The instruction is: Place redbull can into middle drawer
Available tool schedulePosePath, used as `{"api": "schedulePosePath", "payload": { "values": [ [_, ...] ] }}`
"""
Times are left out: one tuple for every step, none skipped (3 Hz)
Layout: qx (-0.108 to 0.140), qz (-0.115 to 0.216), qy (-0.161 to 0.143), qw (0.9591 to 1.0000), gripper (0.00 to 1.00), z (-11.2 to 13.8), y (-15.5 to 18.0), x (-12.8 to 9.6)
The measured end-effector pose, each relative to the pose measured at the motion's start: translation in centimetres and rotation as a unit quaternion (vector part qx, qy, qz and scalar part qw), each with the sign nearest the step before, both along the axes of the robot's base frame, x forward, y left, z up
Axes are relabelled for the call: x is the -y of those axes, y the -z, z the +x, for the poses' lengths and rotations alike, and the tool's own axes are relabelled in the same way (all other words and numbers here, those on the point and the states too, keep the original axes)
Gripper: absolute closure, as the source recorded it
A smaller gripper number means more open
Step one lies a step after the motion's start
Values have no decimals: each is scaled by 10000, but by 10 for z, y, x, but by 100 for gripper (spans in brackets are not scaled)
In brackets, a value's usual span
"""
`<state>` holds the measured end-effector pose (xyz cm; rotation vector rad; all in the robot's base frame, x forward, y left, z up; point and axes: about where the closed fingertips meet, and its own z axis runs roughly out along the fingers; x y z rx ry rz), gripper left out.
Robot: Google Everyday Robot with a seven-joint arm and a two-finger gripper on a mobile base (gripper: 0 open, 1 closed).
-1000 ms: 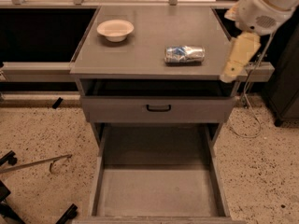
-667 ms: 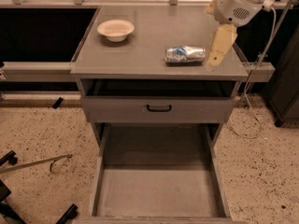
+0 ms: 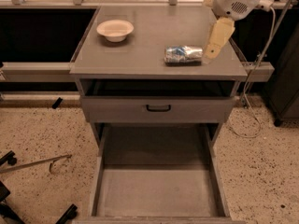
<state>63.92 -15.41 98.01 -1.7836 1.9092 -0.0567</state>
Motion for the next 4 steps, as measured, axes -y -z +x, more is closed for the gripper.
{"api": "schedulePosePath", "payload": {
  "values": [
    [109, 83, 21, 9999, 0, 30, 11, -6],
    [167, 229, 156, 9995, 0, 65, 33, -6],
    [135, 491, 324, 9982, 0, 91, 56, -3],
    [-48, 823, 412, 9957, 0, 106, 82, -3]
  ]
}}
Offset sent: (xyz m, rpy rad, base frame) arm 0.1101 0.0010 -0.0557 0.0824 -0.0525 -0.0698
